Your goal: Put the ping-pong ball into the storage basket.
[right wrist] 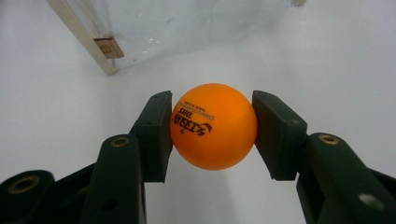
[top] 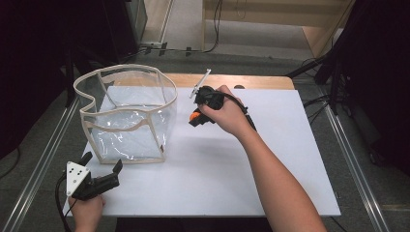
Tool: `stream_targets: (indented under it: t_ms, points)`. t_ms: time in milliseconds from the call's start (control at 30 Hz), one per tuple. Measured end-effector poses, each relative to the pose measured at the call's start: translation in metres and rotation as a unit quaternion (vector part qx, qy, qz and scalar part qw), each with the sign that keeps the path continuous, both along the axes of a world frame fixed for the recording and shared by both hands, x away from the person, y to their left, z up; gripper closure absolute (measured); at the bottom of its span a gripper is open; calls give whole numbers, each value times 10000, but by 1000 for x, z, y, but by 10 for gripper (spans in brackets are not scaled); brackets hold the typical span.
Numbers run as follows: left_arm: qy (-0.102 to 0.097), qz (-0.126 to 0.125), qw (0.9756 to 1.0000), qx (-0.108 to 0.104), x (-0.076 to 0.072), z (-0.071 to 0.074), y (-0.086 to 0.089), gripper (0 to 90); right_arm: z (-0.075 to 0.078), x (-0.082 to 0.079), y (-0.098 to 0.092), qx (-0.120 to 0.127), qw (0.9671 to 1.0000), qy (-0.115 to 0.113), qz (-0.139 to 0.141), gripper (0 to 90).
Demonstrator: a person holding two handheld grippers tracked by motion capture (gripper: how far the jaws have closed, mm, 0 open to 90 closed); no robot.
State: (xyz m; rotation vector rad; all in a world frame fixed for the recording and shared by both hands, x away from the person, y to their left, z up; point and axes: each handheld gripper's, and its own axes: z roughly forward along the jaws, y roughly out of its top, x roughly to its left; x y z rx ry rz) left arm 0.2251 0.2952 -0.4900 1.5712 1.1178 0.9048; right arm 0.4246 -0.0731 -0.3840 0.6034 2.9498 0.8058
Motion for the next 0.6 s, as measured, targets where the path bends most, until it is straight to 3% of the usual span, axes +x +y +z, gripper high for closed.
stream_targets:
  t_ms: [600]
  points:
    - [16, -12, 10000, 61, 1, 0, -1, 0, 26, 3, 8, -30, 10000, -42, 39, 483]
